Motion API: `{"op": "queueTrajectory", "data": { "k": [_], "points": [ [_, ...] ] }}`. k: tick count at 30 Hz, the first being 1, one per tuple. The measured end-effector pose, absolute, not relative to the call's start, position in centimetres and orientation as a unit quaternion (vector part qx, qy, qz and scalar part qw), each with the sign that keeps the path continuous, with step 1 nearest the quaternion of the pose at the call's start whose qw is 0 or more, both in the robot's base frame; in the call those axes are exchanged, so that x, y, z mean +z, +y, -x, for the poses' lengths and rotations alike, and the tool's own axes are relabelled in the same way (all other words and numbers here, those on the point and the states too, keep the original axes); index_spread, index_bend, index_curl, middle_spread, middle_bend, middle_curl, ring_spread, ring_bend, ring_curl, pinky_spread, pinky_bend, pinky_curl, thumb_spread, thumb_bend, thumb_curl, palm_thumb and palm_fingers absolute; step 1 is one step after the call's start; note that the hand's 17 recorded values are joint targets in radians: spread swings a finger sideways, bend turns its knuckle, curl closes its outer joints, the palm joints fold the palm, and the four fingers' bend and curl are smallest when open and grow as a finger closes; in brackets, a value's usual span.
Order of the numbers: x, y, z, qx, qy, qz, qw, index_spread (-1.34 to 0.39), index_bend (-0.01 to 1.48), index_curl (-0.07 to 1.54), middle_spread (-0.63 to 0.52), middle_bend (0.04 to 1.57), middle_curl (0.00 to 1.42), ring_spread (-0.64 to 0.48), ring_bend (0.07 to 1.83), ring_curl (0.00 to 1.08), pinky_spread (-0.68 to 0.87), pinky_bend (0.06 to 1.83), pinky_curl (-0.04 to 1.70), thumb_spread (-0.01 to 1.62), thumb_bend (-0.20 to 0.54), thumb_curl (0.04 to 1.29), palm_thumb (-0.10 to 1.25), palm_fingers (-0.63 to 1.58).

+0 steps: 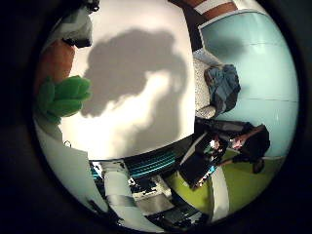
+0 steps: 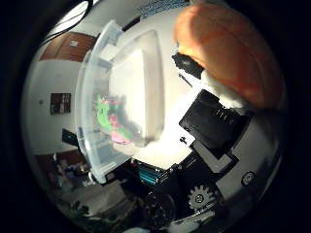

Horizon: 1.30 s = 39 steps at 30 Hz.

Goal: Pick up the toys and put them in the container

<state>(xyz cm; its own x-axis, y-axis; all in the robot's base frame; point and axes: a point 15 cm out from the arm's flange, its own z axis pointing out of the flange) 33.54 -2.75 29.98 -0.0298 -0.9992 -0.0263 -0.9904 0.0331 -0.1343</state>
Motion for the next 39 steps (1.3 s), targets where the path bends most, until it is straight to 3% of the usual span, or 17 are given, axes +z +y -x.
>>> {"op": "queueTrajectory", "data": {
  "k": [16,39],
  "points": [
    [45.1,9.1,-33.8,-0.067,0.636,0.759,0.123,-0.31,0.93,0.91,-0.19,1.26,0.83,-0.23,1.34,0.7,-0.27,1.25,0.75,0.84,-0.018,0.77,1.0,1.07],
    [45.2,26.8,-34.8,-0.04,0.553,0.825,0.11,-0.31,0.93,0.94,-0.18,1.23,0.88,-0.25,1.32,0.75,-0.28,1.15,0.9,0.85,-0.018,0.79,0.98,1.06]
  ]
}}
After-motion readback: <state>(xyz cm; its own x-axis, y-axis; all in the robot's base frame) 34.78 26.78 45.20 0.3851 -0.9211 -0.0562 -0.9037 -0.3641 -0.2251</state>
